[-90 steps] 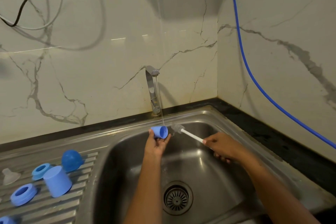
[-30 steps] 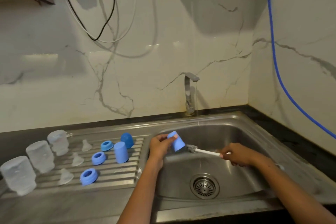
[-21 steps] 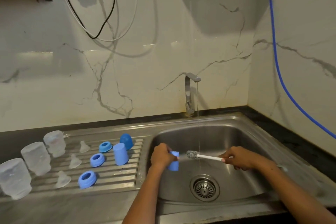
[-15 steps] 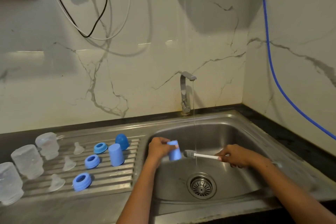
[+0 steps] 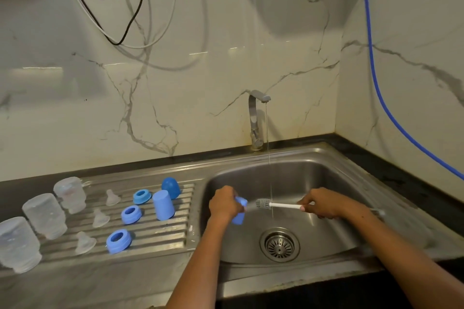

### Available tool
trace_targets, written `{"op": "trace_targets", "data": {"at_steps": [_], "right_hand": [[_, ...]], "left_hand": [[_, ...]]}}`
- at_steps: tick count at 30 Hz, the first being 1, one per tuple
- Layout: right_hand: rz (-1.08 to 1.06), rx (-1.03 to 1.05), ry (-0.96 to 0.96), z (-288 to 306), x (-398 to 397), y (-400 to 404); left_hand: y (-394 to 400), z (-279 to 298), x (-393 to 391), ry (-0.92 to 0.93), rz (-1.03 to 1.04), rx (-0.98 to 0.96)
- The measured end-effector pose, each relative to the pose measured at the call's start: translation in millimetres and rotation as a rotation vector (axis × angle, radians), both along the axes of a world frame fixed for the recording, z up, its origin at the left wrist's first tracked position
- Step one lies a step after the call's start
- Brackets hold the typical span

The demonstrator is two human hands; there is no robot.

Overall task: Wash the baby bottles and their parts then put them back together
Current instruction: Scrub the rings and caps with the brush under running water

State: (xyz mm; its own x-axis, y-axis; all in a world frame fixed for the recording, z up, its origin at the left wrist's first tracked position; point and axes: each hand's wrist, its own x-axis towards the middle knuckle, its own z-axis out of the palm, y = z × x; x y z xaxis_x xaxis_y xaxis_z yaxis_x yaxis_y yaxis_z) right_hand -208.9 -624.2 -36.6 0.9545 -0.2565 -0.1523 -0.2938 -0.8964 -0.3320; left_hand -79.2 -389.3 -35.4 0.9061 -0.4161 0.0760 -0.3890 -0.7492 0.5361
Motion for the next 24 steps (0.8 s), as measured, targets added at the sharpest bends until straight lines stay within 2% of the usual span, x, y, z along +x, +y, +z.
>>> {"op": "trace_targets", "data": {"at_steps": [5,9,12,16,24], "right_hand": [[-0.013,-0.177,-0.114,12,0,17],[-0.030,-0.150,-0.227,24,3,40],[-0.031,-0.125,-0.287,26,5,55],[-0.048,-0.115,-0.307,16,2,63],[-0.024,-0.132,-0.225,7,5,65]], "left_hand": [[13,37,-9,-0.080,-0.060,-0.278],[67,67,-9,-0.050,0.021,-0.452],[118,69,-7,-0.102,0.132,-0.473],[165,55,-5,-0.052,0.232,-0.489],[186,35,-4,0.006,0.275,-0.482]]}}
